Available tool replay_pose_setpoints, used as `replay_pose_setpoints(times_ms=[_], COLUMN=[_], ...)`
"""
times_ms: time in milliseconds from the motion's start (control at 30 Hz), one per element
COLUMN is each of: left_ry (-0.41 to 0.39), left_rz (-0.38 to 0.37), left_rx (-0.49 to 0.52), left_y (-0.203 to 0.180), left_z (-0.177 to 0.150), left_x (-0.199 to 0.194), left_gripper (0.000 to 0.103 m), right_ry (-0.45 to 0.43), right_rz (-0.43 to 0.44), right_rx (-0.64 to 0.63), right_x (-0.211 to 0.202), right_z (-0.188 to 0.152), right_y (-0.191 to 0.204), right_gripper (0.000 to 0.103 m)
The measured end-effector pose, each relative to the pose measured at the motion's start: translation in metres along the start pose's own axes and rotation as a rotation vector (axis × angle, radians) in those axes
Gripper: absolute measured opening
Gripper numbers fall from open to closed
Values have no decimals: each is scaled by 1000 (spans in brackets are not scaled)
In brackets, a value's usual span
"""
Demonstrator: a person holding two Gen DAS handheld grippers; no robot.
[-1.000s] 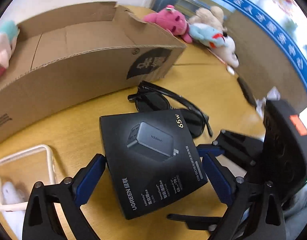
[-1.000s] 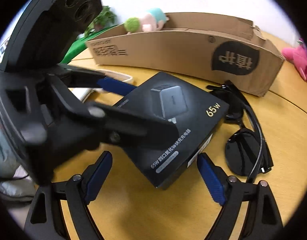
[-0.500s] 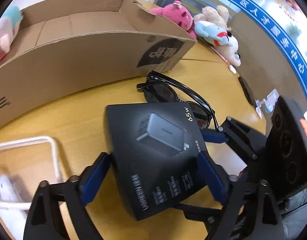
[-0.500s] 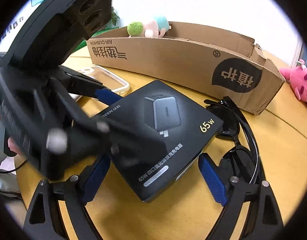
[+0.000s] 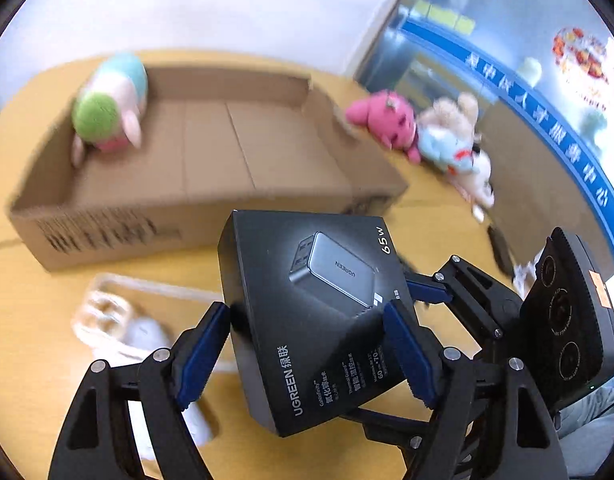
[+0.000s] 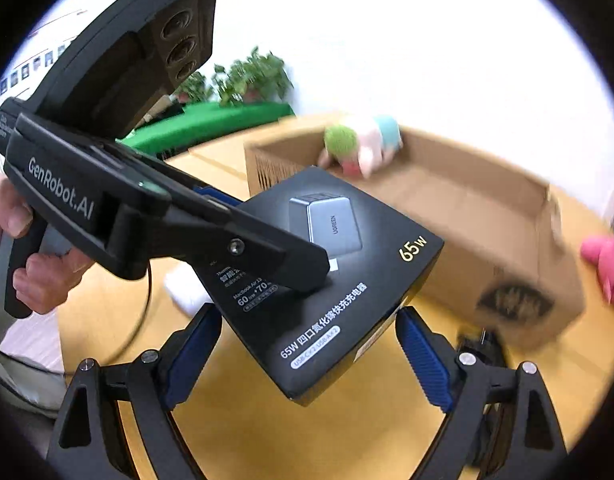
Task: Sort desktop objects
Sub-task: 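Carry the charger box with the left gripper and lower it into the box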
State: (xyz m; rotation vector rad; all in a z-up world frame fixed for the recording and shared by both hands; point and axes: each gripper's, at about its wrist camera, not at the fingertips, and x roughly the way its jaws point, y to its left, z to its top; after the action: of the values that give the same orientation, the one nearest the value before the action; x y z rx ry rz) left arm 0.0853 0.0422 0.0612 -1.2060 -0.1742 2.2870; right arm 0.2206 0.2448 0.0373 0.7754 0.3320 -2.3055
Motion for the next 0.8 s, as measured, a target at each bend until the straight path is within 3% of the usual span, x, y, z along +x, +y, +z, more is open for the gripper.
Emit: replay_pose_setpoints(times_ms=[167, 367, 567, 800], left_ry=[-134, -276, -379, -449], left_rz=[15, 104, 155, 149], left_rx=[41, 167, 250, 271], left_y=[-4, -27, -46, -53], left_z=[46, 110, 166, 215], left_x=[-46, -89, -125, -142], left_gripper=[77, 77, 77, 77], right_ry=[-103, -205, -296, -345], right_rz=[-35, -88, -131, -153], right_rx=[-109, -212, -259, -284], right_x=[-16, -32, -50, -49], right_z=[58, 129, 191, 254], right_y=[-1, -18, -37, -67], right_gripper=[89, 89, 89, 89])
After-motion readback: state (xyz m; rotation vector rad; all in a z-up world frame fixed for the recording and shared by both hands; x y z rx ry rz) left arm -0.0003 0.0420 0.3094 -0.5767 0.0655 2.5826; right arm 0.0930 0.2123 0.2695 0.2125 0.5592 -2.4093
